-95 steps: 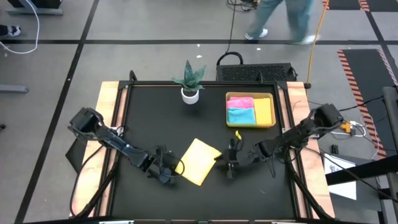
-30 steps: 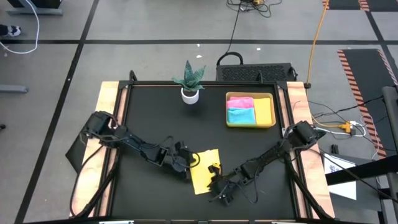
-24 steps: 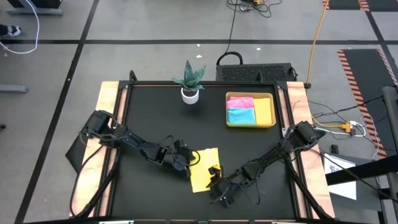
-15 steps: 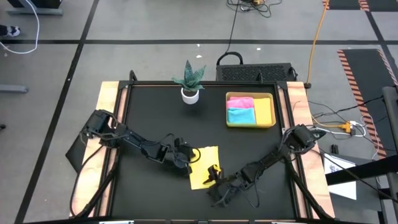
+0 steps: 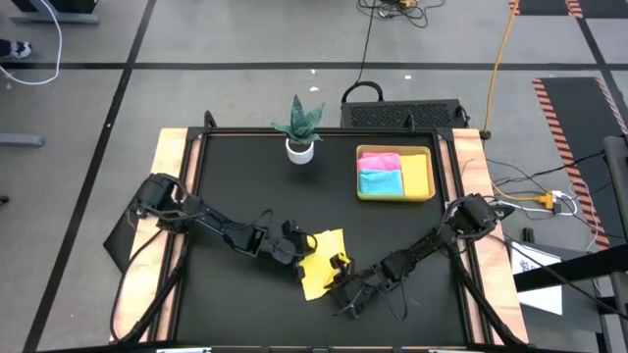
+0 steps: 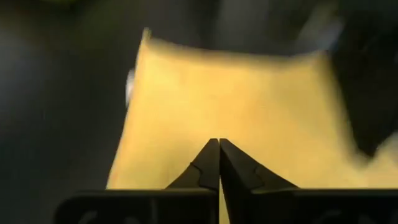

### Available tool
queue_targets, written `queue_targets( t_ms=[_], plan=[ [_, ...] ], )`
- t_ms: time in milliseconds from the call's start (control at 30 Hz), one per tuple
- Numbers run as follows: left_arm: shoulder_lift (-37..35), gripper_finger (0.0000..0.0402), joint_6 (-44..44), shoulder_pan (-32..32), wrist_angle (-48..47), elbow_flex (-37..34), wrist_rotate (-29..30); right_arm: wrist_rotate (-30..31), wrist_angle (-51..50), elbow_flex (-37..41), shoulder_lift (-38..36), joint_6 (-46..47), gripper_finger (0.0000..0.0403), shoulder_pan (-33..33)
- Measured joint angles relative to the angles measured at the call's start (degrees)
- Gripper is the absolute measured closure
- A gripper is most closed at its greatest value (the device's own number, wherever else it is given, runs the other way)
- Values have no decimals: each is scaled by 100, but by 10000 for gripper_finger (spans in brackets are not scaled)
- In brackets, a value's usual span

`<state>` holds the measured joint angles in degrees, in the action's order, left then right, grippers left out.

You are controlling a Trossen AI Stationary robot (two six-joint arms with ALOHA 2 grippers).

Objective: Fold microfiber towels
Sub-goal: Fold the yellow microfiber cloth

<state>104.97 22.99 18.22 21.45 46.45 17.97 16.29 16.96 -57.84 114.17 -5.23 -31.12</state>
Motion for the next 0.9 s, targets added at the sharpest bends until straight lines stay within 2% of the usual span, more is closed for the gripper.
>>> queue_targets(
  t_ms=[67,200,367,500,700,800,900],
  plan=[
    [100,398,39,12,-275,-19,-4,-9,-31,9,-45,25,390,-48],
    [357,389,137,50,-165,-5,6,-303,-169,24,-302,365,381,-82],
    [767,388,120,134,473,16,-147,-1231,-181,25,-811,902,392,58],
    [898,398,-147,220,931,3,-221,-1643,-263,22,-1122,1437,398,392],
    [560,382,-345,342,732,-19,-315,-2225,-477,99,-1098,2240,398,1100],
    [201,384,-439,407,315,-21,-298,-2544,-465,352,-1097,2450,398,1319],
    [40,396,-481,443,-162,-14,-204,-2559,-373,568,-1117,2562,398,1440]
  ],
)
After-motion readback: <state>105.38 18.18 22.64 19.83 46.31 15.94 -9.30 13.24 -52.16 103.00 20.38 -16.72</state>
